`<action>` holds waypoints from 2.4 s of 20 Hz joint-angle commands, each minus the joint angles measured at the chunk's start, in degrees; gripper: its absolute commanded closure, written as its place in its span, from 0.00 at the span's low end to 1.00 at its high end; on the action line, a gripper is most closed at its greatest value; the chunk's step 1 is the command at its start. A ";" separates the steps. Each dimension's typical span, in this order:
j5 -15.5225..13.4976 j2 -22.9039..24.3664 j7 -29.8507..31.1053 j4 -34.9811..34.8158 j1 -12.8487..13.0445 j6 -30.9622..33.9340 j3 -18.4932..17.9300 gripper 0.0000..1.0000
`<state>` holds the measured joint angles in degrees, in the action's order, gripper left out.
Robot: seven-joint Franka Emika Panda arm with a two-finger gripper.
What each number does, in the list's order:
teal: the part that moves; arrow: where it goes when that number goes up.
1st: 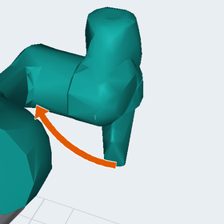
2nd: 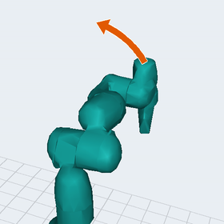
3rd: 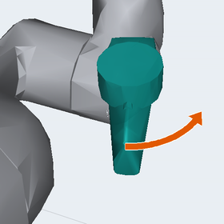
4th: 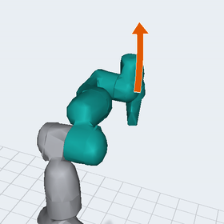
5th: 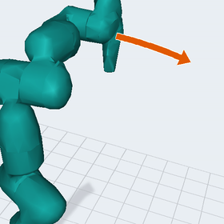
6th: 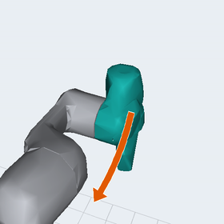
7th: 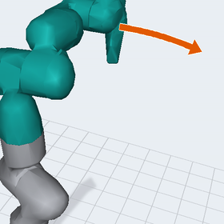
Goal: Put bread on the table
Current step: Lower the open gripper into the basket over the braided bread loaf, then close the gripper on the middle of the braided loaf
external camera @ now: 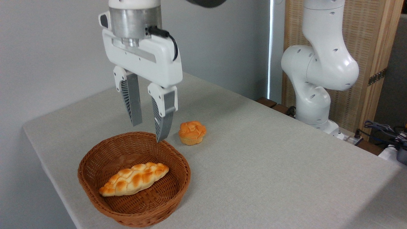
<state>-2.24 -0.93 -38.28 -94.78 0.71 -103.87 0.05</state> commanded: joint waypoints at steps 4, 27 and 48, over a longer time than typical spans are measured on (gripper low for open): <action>-0.22 0.67 -1.63 -9.18 -0.10 -11.25 0.73 0.00; -8.13 -5.30 -11.72 -18.33 0.08 -24.71 5.75 0.00; -7.34 -7.68 -15.34 -18.33 -0.10 -29.64 5.66 0.04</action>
<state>-9.97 -8.61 -52.69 -112.78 0.75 -132.13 5.67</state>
